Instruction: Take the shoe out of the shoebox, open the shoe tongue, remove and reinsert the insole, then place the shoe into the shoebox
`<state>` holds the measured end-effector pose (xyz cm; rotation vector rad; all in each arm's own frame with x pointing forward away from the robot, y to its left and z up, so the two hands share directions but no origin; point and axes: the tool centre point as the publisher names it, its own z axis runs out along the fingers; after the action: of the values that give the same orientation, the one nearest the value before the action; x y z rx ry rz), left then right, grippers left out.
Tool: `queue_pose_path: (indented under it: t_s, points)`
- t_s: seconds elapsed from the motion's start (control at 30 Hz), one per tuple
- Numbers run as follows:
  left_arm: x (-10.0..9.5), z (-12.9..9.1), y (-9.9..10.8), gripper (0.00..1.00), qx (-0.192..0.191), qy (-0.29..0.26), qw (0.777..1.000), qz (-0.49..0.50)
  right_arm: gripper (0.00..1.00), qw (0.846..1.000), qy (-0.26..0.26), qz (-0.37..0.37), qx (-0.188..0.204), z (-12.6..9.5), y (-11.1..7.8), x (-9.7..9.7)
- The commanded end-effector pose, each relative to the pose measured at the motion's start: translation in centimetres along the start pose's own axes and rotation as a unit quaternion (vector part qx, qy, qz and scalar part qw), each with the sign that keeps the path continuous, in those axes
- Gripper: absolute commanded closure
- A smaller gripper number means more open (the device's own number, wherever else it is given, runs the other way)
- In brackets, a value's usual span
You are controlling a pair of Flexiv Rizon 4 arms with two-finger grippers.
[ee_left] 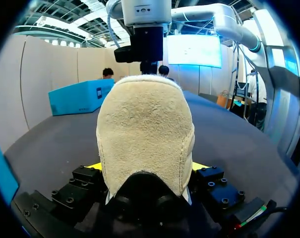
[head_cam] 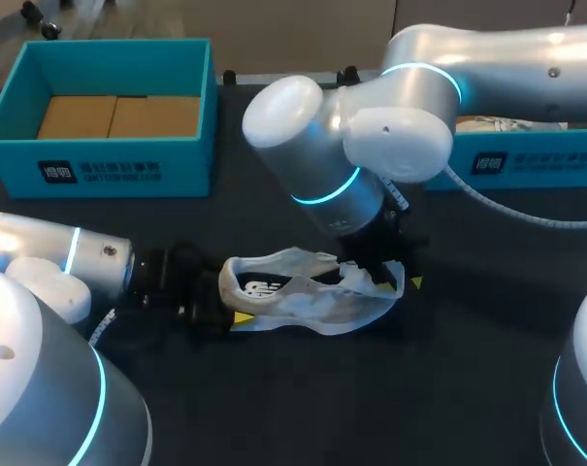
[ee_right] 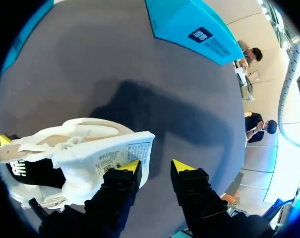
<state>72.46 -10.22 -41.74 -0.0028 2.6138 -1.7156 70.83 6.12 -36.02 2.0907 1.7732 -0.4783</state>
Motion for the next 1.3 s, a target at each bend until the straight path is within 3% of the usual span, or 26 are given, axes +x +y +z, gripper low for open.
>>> queue_pose_path:
  t_s: [0.03, 0.53, 0.73, 1.07, 1.1, 1.3]
  points:
    - [0.0, -0.1, 0.0, 1.00, -0.002, 0.000, 1.000, 0.000, 0.59, 0.991, 0.003, 0.130, -0.021, -2.1, -0.7, -0.1]
    - [0.0, -0.1, 0.0, 1.00, -0.002, 0.000, 1.000, 0.000, 0.35, 0.991, -0.014, 0.111, -0.071, -7.3, 0.5, 0.3]
    - [0.0, -0.1, 0.0, 1.00, -0.002, 0.000, 1.000, 0.000, 0.24, 0.990, -0.020, 0.081, -0.113, -10.5, 1.2, 1.0]
    - [0.0, -0.1, 0.0, 1.00, -0.002, 0.000, 1.000, 0.000, 0.31, 0.983, -0.010, -0.013, -0.185, -14.9, 2.2, 2.4]
    - [0.0, -0.1, 0.0, 1.00, -0.002, 0.000, 1.000, 0.000, 0.36, 0.981, -0.001, -0.027, -0.194, -15.3, 2.3, 2.6]
    - [0.0, -0.1, 0.0, 1.00, -0.002, 0.000, 1.000, 0.000, 0.45, 0.967, 0.034, -0.093, -0.236, -17.1, 2.7, 3.5]
